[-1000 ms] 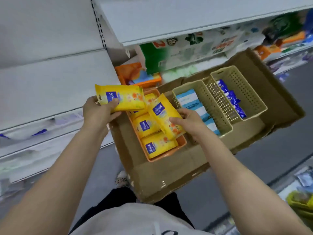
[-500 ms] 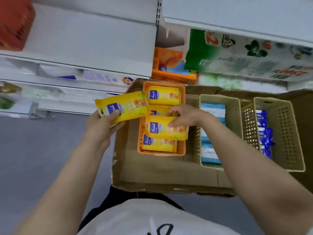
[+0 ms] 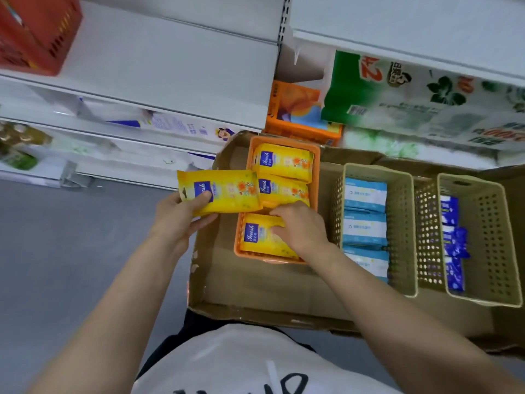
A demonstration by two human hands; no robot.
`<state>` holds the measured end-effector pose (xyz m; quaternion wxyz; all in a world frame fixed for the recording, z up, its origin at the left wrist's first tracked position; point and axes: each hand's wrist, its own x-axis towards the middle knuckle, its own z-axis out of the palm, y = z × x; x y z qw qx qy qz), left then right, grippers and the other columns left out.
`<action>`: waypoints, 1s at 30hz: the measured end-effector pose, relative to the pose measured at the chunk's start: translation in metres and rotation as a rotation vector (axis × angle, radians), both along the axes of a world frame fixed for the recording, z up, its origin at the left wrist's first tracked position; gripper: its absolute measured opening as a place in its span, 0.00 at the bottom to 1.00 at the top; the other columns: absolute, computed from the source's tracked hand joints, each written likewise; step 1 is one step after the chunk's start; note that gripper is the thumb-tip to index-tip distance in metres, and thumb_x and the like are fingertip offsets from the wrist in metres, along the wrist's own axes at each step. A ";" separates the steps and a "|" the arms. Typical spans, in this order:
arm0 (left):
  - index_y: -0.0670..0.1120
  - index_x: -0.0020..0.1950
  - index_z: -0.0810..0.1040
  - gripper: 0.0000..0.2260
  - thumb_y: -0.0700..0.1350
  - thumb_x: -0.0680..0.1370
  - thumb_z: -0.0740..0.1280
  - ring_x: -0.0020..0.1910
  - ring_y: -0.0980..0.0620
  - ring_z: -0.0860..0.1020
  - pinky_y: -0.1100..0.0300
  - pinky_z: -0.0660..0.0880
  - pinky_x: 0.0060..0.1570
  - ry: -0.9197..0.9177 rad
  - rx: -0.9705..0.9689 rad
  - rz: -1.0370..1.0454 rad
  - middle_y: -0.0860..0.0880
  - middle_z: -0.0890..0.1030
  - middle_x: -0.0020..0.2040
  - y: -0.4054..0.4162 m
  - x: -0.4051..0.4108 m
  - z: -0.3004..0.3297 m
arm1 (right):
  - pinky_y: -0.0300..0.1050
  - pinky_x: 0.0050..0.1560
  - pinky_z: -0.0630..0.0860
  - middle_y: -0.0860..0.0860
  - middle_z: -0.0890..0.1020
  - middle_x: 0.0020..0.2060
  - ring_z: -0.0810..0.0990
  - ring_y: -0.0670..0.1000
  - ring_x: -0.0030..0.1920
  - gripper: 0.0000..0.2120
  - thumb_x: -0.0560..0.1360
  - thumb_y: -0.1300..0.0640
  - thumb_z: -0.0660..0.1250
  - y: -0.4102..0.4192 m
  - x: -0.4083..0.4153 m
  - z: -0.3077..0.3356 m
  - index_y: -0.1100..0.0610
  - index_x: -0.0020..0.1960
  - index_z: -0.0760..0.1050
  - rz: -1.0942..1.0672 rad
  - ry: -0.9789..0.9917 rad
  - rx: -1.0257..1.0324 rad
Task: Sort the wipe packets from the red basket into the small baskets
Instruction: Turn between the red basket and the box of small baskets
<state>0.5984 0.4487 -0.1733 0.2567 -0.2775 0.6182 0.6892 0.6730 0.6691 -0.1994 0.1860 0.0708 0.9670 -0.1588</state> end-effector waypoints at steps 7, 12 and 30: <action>0.40 0.61 0.78 0.15 0.39 0.75 0.72 0.52 0.46 0.84 0.52 0.82 0.47 -0.040 0.111 -0.309 0.43 0.84 0.54 0.022 -0.012 0.003 | 0.42 0.56 0.77 0.44 0.80 0.59 0.77 0.42 0.59 0.19 0.76 0.45 0.70 0.030 -0.048 0.047 0.48 0.65 0.76 -0.378 0.088 -0.675; 0.45 0.63 0.77 0.17 0.45 0.76 0.72 0.53 0.47 0.83 0.49 0.80 0.53 0.069 0.008 -0.348 0.49 0.84 0.55 0.063 -0.018 -0.010 | 0.52 0.50 0.82 0.54 0.81 0.53 0.83 0.55 0.50 0.14 0.70 0.53 0.78 0.056 -0.078 0.042 0.45 0.54 0.79 -0.342 -0.126 -0.705; 0.55 0.67 0.76 0.19 0.51 0.76 0.71 0.52 0.49 0.83 0.41 0.79 0.54 0.085 -0.260 -0.565 0.51 0.84 0.55 0.058 -0.034 -0.073 | 0.45 0.54 0.73 0.47 0.81 0.57 0.78 0.48 0.55 0.16 0.74 0.53 0.74 0.087 -0.138 -0.010 0.50 0.60 0.80 -0.242 -0.010 -0.339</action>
